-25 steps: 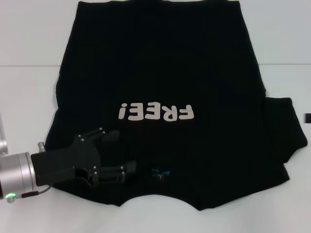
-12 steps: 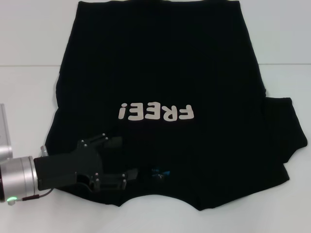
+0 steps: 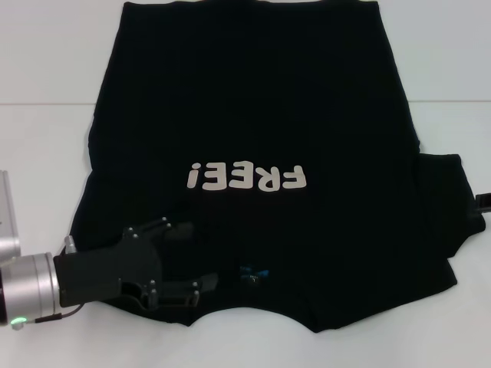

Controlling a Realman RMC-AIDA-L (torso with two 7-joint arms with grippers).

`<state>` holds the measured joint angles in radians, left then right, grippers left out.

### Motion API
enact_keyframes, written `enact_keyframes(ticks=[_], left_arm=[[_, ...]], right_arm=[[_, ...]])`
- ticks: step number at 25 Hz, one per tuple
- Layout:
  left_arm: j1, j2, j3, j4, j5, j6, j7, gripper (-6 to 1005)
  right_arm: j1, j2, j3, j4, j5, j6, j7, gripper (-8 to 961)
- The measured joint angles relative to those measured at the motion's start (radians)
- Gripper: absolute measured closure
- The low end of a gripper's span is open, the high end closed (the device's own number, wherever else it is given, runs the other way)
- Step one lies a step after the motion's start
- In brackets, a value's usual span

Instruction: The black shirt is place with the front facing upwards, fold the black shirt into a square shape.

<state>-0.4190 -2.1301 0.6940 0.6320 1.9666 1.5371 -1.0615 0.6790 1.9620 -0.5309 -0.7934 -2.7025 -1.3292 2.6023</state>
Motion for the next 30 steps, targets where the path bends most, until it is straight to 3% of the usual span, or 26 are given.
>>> enact_keyframes(ticks=[30], left_arm=[[-0.01,0.001,0.013,0.008,0.001,-0.014,0.0,64]], right_arm=[[0.034,0.004,-0.04,0.107,0.003,0.114,-0.007,129]])
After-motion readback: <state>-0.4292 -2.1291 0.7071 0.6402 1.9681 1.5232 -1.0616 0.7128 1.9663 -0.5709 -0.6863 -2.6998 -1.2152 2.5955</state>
